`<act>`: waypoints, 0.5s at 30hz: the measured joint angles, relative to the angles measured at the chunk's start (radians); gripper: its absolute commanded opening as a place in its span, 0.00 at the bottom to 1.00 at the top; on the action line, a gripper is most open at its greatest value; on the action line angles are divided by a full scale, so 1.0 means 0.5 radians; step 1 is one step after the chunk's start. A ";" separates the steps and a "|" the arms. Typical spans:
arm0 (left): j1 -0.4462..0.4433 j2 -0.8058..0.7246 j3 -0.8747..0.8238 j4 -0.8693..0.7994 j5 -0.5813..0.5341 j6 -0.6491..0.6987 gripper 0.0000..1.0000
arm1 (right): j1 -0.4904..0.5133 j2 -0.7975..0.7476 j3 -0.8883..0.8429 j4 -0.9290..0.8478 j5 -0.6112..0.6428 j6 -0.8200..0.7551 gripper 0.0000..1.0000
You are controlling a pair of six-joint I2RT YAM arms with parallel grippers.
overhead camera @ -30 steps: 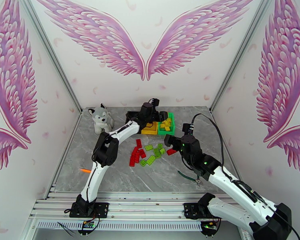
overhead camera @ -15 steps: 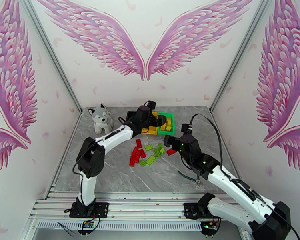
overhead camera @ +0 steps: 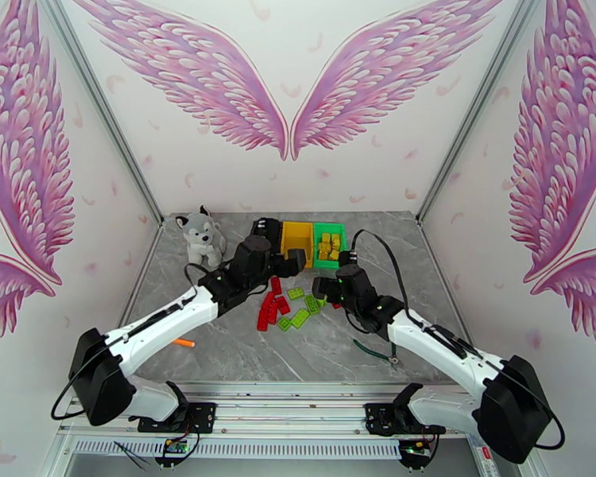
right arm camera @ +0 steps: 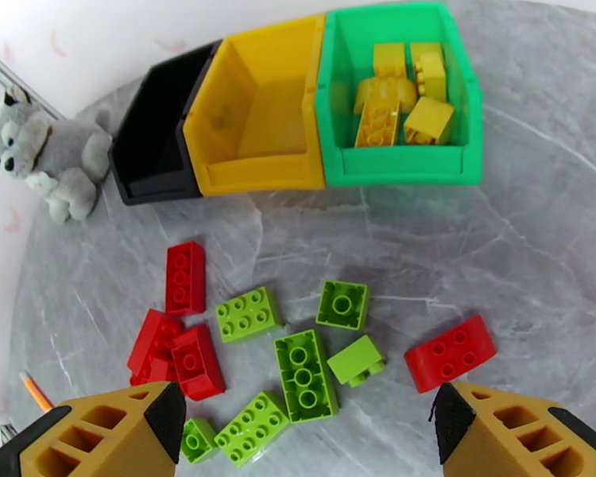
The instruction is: Sort the legos into containers by color
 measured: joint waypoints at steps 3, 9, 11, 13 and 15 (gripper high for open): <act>0.018 -0.166 -0.214 -0.044 -0.126 0.023 0.91 | 0.000 0.070 0.024 0.000 -0.021 0.000 0.87; 0.133 -0.342 -0.542 -0.030 -0.215 0.036 0.95 | 0.020 0.188 0.073 0.000 -0.025 -0.002 0.86; 0.201 -0.342 -0.595 -0.026 -0.193 0.037 0.95 | 0.021 0.248 0.102 -0.001 -0.025 -0.002 0.85; 0.249 -0.342 -0.603 -0.026 -0.185 0.043 0.94 | 0.024 0.305 0.127 -0.005 -0.026 -0.003 0.85; 0.270 -0.343 -0.609 -0.007 -0.179 0.043 0.95 | 0.028 0.363 0.153 -0.008 -0.026 -0.004 0.83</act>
